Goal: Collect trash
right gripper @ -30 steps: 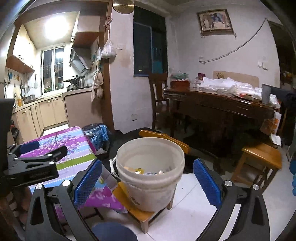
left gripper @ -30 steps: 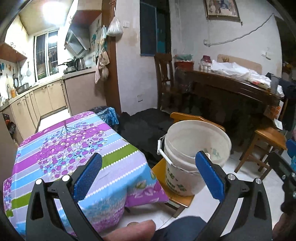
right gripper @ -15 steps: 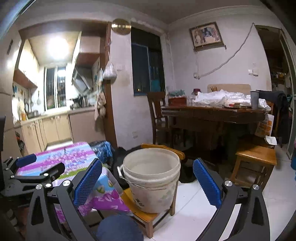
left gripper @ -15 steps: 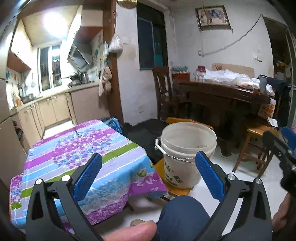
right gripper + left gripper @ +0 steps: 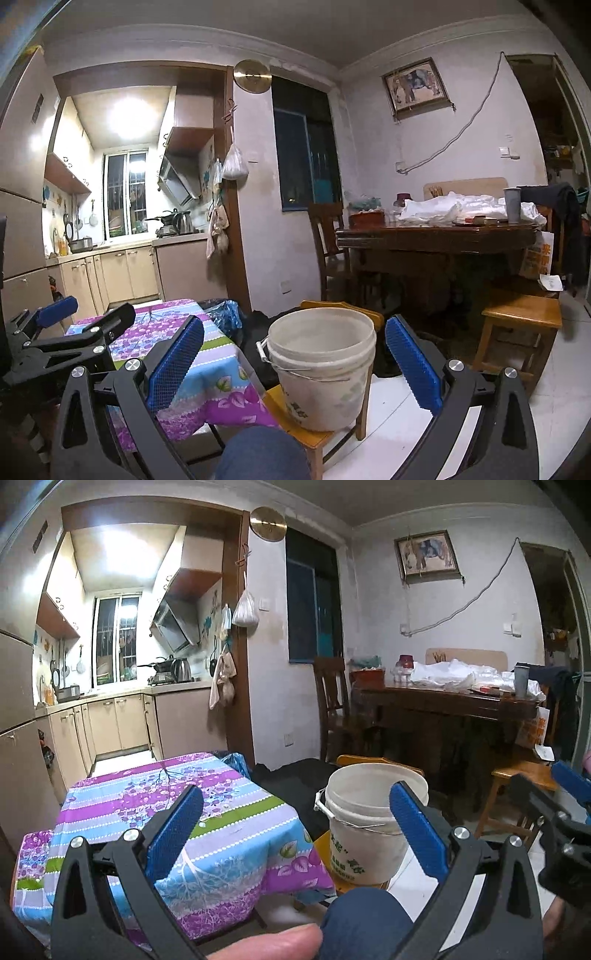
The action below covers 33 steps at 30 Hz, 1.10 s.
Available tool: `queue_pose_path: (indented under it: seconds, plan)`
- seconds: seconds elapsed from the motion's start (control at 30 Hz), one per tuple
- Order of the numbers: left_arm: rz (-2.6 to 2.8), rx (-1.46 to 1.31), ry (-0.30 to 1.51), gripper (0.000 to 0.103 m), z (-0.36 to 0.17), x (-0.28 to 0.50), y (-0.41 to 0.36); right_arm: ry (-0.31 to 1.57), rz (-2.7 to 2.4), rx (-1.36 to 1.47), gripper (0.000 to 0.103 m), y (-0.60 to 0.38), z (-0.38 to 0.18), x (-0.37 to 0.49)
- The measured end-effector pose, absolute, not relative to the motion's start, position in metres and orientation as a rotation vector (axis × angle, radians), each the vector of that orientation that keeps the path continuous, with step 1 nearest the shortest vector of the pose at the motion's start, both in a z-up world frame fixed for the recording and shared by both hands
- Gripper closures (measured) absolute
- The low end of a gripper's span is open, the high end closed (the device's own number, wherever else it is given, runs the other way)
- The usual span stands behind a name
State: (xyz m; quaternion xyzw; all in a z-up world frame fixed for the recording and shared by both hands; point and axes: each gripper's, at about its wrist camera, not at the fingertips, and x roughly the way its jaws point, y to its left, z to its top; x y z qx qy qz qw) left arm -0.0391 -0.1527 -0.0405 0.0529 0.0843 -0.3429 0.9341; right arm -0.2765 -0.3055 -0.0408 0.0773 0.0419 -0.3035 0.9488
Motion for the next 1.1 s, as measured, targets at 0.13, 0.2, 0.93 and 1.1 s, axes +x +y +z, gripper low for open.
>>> queue_pose_path:
  seconds: [0.13, 0.2, 0.93, 1.1]
  plan:
    - [-0.706, 0.103, 0.178, 0.006, -0.044, -0.038, -0.153, 0.092, -0.61, 0.154, 0.005, -0.307, -0.041, -0.272]
    - [-0.702, 0.1, 0.184, 0.006, -0.044, -0.037, -0.153, 0.092, -0.61, 0.155, 0.005, -0.308, -0.041, -0.271]
    - [-0.684, 0.106, 0.193, 0.006, -0.047, -0.04, -0.149, 0.142, -0.564, 0.174, 0.005, -0.313, -0.044, -0.251]
    - [-0.677, 0.1, 0.211, 0.006, -0.047, -0.035, -0.149, 0.175, -0.553, 0.178, 0.005, -0.314, -0.047, -0.243]
